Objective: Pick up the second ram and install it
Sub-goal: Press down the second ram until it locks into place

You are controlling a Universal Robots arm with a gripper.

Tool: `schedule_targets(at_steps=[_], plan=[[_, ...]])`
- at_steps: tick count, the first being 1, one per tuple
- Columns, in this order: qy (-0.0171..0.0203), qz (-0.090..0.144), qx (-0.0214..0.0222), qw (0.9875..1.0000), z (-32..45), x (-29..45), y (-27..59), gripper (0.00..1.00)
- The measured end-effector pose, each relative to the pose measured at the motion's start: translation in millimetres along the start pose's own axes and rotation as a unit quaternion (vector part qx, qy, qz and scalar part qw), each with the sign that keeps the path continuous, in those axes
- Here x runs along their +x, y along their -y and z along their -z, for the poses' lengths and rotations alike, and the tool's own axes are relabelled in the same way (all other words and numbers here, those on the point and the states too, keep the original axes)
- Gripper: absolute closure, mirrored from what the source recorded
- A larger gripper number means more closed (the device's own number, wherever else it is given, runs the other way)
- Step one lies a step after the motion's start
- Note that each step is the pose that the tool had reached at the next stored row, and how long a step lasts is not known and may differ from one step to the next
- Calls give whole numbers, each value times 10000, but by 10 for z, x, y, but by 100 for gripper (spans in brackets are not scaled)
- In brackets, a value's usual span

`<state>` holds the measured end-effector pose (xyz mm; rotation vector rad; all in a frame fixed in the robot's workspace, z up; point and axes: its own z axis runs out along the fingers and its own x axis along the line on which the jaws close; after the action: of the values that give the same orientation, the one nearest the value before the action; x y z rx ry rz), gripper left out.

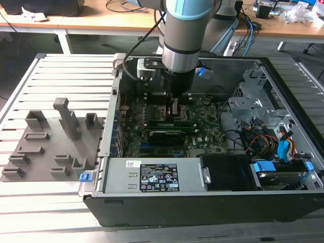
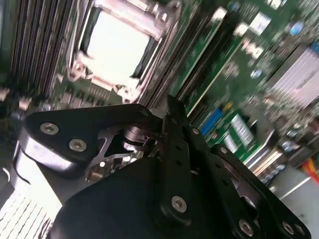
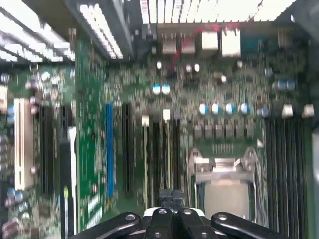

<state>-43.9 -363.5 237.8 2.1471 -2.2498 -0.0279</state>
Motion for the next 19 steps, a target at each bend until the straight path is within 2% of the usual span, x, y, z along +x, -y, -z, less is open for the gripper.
schedule_targets(at_steps=[3,5,8,10,11,13,15,16,17,18,19], plan=[[1,0,13,10000,-16,12,-254,89],[0,0,12,10000,-50,17,-365,89],[-2,0,12,10000,-109,17,-393,89],[2,0,13,10000,-108,14,-383,89],[10,2,23,10000,-93,11,-373,89],[2,0,13,10000,-54,12,-346,89],[-1,-1,-37,10000,-43,4,-164,89],[-3,0,-67,10000,-38,-2,-25,89],[-4,0,-75,10000,-6,-5,38,89],[-3,0,-75,10000,48,-4,37,89],[-4,0,-76,10000,133,-4,35,89]])
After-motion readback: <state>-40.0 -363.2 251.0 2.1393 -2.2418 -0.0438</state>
